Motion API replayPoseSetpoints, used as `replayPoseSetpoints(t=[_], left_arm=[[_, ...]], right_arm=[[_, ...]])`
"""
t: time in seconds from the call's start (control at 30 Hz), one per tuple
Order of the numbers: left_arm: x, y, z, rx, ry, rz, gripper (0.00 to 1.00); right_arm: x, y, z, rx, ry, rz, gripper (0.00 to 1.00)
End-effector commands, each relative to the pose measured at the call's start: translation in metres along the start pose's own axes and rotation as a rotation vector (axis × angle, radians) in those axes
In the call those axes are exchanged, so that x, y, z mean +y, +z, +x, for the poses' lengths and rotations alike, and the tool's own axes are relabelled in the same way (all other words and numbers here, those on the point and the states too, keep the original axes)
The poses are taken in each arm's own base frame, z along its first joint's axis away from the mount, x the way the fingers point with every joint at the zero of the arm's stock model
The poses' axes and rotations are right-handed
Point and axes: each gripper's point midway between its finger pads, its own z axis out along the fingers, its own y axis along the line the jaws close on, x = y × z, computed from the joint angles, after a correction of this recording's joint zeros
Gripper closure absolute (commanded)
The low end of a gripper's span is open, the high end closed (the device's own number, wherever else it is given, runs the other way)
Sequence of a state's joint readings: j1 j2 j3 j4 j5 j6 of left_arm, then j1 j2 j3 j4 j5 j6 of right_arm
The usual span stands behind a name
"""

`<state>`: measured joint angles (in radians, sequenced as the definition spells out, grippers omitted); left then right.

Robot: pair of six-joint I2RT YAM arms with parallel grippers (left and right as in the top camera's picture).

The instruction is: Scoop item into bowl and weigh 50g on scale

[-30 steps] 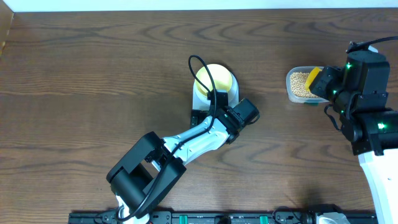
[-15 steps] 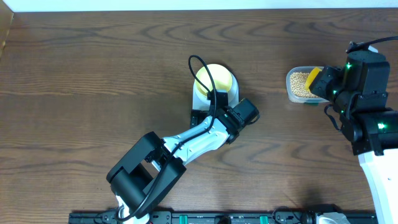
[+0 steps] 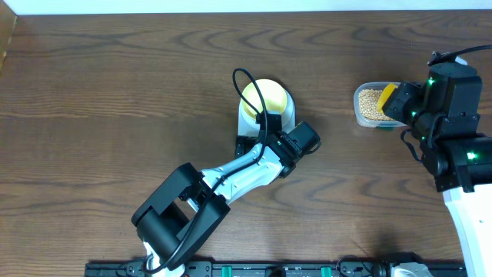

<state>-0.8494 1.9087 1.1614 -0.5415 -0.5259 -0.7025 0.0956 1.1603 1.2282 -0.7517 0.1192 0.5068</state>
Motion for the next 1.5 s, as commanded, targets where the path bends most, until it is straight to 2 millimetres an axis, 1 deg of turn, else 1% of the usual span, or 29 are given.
replayPoseSetpoints(t=[0.0,0.37,0.53,0.63,1.17,1.3,1.47], left_arm=[[0.006,0.014,0.029,0.083,0.062,-0.021,0.04],[0.005,0.001,0.015,0.044,0.039,0.005,0.03],[0.006,-0.009,0.005,0.018,0.031,0.027,0.04],[0.010,-0.016,-0.004,-0.015,0.021,0.025,0.04],[0.010,-0.019,-0.006,-0.021,0.023,0.030,0.04],[0.011,-0.023,-0.010,-0.031,0.014,0.040,0.04],[0.013,-0.034,-0.018,-0.055,-0.001,0.062,0.04]], right_arm=[[0.003,-0.008,-0.009,-0.026,-0.008,-0.017,0.99],[0.003,-0.008,-0.009,-0.026,-0.008,-0.017,0.99],[0.003,-0.008,-0.009,-0.026,-0.009,-0.016,0.99],[0.003,-0.008,-0.009,-0.026,-0.008,-0.017,0.99],[0.003,-0.008,-0.009,-0.025,-0.008,-0.016,0.99],[0.003,-0.008,-0.009,-0.025,-0.018,-0.016,0.99],[0.002,-0.008,-0.008,-0.020,-0.020,-0.013,0.99]])
